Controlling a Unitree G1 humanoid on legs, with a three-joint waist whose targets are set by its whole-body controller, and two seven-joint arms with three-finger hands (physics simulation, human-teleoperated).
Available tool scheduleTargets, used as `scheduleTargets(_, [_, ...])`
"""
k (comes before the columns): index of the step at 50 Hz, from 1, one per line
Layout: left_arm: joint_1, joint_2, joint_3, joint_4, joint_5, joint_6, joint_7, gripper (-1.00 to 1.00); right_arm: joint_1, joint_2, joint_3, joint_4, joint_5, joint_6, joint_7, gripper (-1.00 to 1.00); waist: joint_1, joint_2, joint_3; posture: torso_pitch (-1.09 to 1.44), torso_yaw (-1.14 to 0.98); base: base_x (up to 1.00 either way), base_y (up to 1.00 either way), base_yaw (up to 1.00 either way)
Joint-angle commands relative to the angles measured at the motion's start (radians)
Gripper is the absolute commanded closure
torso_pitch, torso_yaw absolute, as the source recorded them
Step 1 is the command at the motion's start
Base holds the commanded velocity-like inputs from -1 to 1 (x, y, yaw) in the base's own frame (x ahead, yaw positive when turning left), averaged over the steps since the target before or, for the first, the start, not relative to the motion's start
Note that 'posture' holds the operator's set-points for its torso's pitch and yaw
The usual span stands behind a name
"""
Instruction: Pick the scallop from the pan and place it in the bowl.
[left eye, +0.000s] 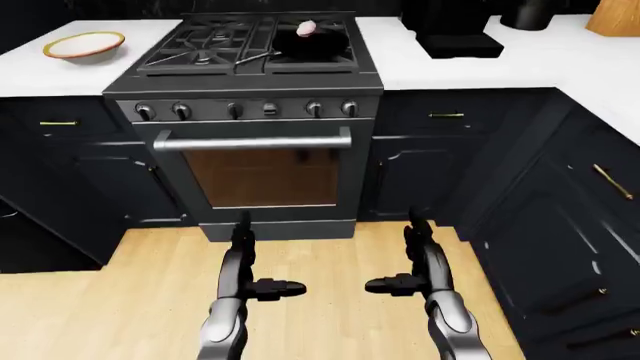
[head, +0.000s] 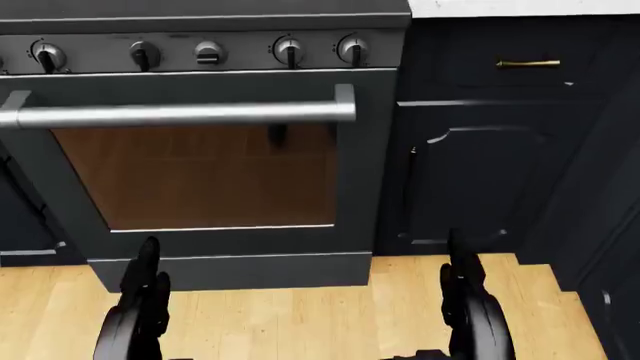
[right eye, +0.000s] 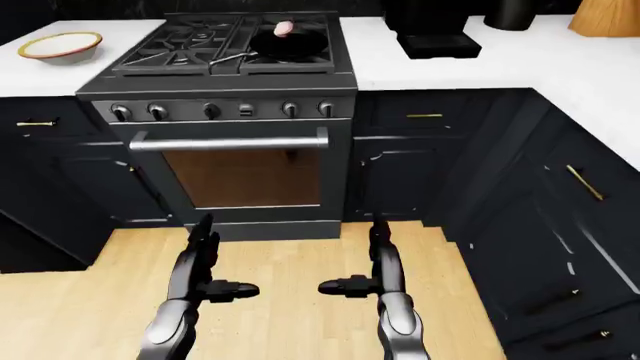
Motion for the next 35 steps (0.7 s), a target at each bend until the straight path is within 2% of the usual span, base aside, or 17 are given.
scheduleTargets(1, [-0.035, 0.005, 0.006, -0.078, -0.004, -0.054, 0.002, -1.0, -0.057, -0.017, 0.004, -0.034, -0.14, -0.14, -0.111, -1.0, -0.002, -0.008, -0.001, 0.0, 0.0, 0.0, 0.0, 0.0])
scheduleTargets(3, [-0.036, 0.012, 0.022, -0.115, -0.017, -0.027, 0.001, -1.0, -0.043, -0.002, 0.002, -0.084, -0.108, -0.088, -0.093, -1.0, 0.009, 0.001, -0.062, 0.0, 0.0, 0.0, 0.0, 0.0])
scheduleTargets(4, [-0.035, 0.014, 0.029, -0.128, -0.024, -0.017, 0.0, -1.0, -0.033, -0.002, 0.01, -0.108, -0.111, -0.069, -0.085, -1.0, 0.008, 0.0, -0.054, 0.0, 0.0, 0.0, 0.0, 0.0])
scheduleTargets(5, [-0.033, 0.012, 0.026, -0.121, -0.022, -0.025, 0.0, -1.0, -0.026, 0.0, 0.012, -0.116, -0.095, -0.06, -0.07, -1.0, 0.009, -0.006, -0.018, 0.0, 0.0, 0.0, 0.0, 0.0])
scheduleTargets(7, [-0.036, 0.01, 0.023, -0.097, -0.021, -0.039, -0.001, -1.0, -0.025, 0.0, 0.008, -0.113, -0.081, -0.053, -0.061, -1.0, 0.01, -0.007, -0.066, 0.0, 0.0, 0.0, 0.0, 0.0])
scheduleTargets(8, [-0.037, 0.012, 0.025, -0.102, -0.023, -0.032, -0.002, -1.0, -0.02, 0.003, 0.01, -0.124, -0.04, -0.047, -0.025, -1.0, 0.01, -0.006, -0.072, 0.0, 0.0, 0.0, 0.0, 0.0])
scheduleTargets(11, [-0.025, 0.011, 0.03, -0.14, -0.034, -0.012, -0.003, -1.0, -0.023, -0.002, 0.009, -0.109, -0.097, -0.021, -0.078, -1.0, 0.009, -0.005, -0.076, 0.0, 0.0, 0.0, 0.0, 0.0])
scheduleTargets(21, [-0.023, 0.01, 0.028, -0.131, -0.039, -0.017, -0.003, -1.0, -0.001, 0.0, 0.01, -0.157, -0.034, -0.014, -0.028, -1.0, 0.008, -0.002, -0.088, 0.0, 0.0, 0.0, 0.0, 0.0])
scheduleTargets(23, [-0.024, 0.009, 0.027, -0.125, -0.038, -0.019, -0.001, -1.0, 0.006, -0.001, 0.023, -0.171, -0.077, -0.013, -0.042, -1.0, 0.009, -0.003, -0.088, 0.0, 0.0, 0.0, 0.0, 0.0])
scheduleTargets(30, [-0.017, 0.007, 0.023, -0.126, -0.035, -0.023, -0.001, -1.0, 0.012, 0.001, 0.029, -0.169, -0.1, -0.022, -0.038, -1.0, 0.007, -0.002, -0.088, 0.0, 0.0, 0.0, 0.0, 0.0])
scheduleTargets(31, [-0.018, 0.007, 0.023, -0.123, -0.035, -0.024, -0.001, -1.0, 0.013, 0.001, 0.031, -0.169, -0.103, -0.022, -0.037, -1.0, 0.007, 0.004, -0.103, 0.0, 0.0, 0.0, 0.09, 0.0])
scheduleTargets(33, [-0.018, 0.008, 0.023, -0.126, -0.035, -0.021, -0.001, -1.0, 0.013, 0.001, 0.032, -0.173, -0.106, -0.019, -0.034, -1.0, 0.006, 0.0, -0.079, 0.0, 0.0, 0.0, 0.15, 0.0])
scheduleTargets(35, [-0.018, 0.007, 0.023, -0.123, -0.035, -0.023, -0.001, -1.0, 0.012, 0.001, 0.031, -0.171, -0.109, -0.019, -0.033, -1.0, 0.0, 0.002, -0.072, 0.0, 0.0, 0.0, 0.28, 0.0])
